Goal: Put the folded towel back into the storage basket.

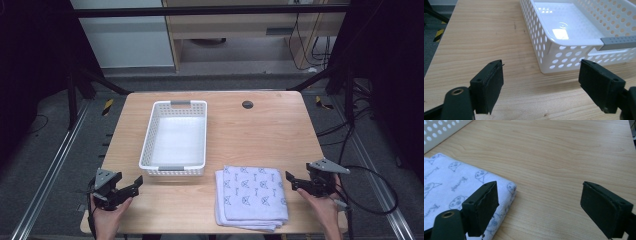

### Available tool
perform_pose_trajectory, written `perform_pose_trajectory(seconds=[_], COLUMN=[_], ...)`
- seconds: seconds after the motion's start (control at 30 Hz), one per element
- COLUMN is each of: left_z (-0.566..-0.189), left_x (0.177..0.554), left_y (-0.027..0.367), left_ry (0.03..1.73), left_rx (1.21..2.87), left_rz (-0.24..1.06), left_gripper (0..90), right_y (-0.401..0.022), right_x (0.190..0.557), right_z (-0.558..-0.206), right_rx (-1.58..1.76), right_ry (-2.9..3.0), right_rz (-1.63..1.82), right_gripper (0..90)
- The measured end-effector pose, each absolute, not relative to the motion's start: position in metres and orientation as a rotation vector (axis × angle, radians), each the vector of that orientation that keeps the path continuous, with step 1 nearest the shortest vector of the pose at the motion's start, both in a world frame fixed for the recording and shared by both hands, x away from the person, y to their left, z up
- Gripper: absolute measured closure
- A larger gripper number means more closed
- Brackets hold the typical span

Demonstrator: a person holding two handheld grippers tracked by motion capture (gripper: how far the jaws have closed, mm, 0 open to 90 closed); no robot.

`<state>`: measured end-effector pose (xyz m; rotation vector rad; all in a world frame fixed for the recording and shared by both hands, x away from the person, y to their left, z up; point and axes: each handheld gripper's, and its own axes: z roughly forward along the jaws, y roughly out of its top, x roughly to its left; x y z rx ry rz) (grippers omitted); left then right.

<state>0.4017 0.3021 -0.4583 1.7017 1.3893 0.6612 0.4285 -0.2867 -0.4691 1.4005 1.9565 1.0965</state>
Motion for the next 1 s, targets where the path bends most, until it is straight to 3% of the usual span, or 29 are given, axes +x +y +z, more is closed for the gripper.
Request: perform_pose_trajectory(seconds=[1.0], left_z=[-0.440], left_x=[0.392], left_y=[0.281], left_ry=[1.300], left_rx=[1.671], left_rz=[0.656], left_gripper=[20.6], right_y=[-0.278], right_x=[0.423], right_z=[-0.438], right_rx=[1.317], right_ry=[1.913], right_rz=[1.197], right_gripper=[16.3])
